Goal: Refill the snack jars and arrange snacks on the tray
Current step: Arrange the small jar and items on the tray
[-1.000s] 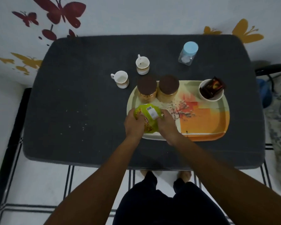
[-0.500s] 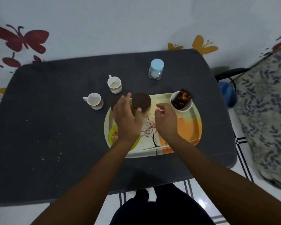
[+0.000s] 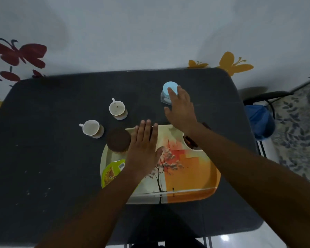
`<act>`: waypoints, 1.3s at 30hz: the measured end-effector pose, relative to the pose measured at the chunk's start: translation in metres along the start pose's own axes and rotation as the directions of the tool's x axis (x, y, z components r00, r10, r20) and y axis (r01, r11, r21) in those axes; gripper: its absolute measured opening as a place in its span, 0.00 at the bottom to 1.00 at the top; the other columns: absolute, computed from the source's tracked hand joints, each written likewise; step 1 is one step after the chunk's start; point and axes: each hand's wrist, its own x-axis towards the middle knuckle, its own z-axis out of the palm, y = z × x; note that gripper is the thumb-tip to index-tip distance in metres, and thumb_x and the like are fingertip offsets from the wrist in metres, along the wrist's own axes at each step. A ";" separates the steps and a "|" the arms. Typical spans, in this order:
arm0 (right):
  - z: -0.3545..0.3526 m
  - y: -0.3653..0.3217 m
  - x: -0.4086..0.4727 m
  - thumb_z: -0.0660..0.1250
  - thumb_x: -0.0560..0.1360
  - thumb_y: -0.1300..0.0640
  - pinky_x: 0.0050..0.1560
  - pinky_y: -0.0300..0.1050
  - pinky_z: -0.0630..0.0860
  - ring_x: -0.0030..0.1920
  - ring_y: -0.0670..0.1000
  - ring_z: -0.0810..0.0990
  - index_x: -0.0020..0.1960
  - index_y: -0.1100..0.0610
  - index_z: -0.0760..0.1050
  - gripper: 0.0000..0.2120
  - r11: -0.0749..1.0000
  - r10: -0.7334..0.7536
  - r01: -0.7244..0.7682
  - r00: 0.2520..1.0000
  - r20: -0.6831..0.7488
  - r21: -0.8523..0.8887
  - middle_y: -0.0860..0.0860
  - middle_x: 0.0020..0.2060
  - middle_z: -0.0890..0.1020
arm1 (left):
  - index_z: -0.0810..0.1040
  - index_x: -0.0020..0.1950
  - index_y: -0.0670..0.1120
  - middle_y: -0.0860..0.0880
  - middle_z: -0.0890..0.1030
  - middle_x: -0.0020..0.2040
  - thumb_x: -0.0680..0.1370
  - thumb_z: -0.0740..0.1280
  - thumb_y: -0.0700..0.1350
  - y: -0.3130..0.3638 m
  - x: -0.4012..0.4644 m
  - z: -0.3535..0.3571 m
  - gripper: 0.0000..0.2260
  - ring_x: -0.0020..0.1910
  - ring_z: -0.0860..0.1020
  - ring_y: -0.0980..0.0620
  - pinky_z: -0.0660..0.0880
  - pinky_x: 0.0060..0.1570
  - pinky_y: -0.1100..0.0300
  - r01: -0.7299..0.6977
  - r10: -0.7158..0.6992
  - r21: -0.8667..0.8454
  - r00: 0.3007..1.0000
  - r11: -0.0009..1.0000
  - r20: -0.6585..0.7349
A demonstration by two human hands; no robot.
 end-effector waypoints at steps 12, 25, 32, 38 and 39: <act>0.041 0.017 0.087 0.78 0.71 0.55 0.54 0.58 0.81 0.67 0.64 0.66 0.75 0.47 0.60 0.40 0.980 -0.036 0.062 0.990 0.137 -0.191 0.58 0.75 0.59 | 0.52 0.83 0.42 0.38 0.53 0.83 0.82 0.58 0.61 0.001 -0.001 0.007 0.36 0.83 0.50 0.39 0.53 0.80 0.40 0.035 -0.035 0.066 0.999 0.997 0.011; 0.025 0.009 0.043 0.79 0.70 0.52 0.50 0.56 0.82 0.63 0.57 0.68 0.70 0.48 0.66 0.33 0.995 -0.079 0.085 0.993 0.092 -0.058 0.55 0.66 0.65 | 0.53 0.84 0.43 0.38 0.53 0.83 0.83 0.55 0.63 0.000 -0.002 0.009 0.36 0.83 0.48 0.39 0.51 0.80 0.40 0.015 -0.014 0.028 1.000 1.000 -0.014; -0.026 -0.021 -0.024 0.78 0.70 0.49 0.51 0.55 0.81 0.64 0.56 0.68 0.69 0.48 0.67 0.32 1.000 0.005 -0.008 0.993 -0.118 -0.024 0.54 0.65 0.67 | 0.48 0.84 0.41 0.36 0.48 0.84 0.83 0.49 0.64 -0.001 0.001 -0.008 0.37 0.83 0.44 0.37 0.44 0.80 0.40 0.006 0.000 -0.072 0.997 0.997 0.077; -0.076 -0.088 -0.100 0.79 0.66 0.41 0.50 0.42 0.78 0.54 0.49 0.75 0.67 0.47 0.68 0.34 0.950 0.207 -0.106 0.918 -0.337 0.295 0.51 0.59 0.71 | 0.64 0.80 0.52 0.47 0.63 0.81 0.83 0.55 0.62 -0.016 -0.020 -0.080 0.27 0.80 0.58 0.51 0.55 0.79 0.51 0.080 -0.227 -0.913 0.974 0.401 -0.015; -0.079 -0.101 -0.109 0.79 0.66 0.40 0.49 0.40 0.77 0.52 0.48 0.75 0.66 0.47 0.69 0.34 0.929 0.225 -0.115 0.929 -0.292 0.351 0.51 0.58 0.71 | 0.72 0.73 0.53 0.48 0.73 0.74 0.82 0.55 0.63 -0.023 -0.023 -0.097 0.24 0.75 0.68 0.50 0.63 0.76 0.49 0.127 -0.260 -0.975 0.963 0.184 0.076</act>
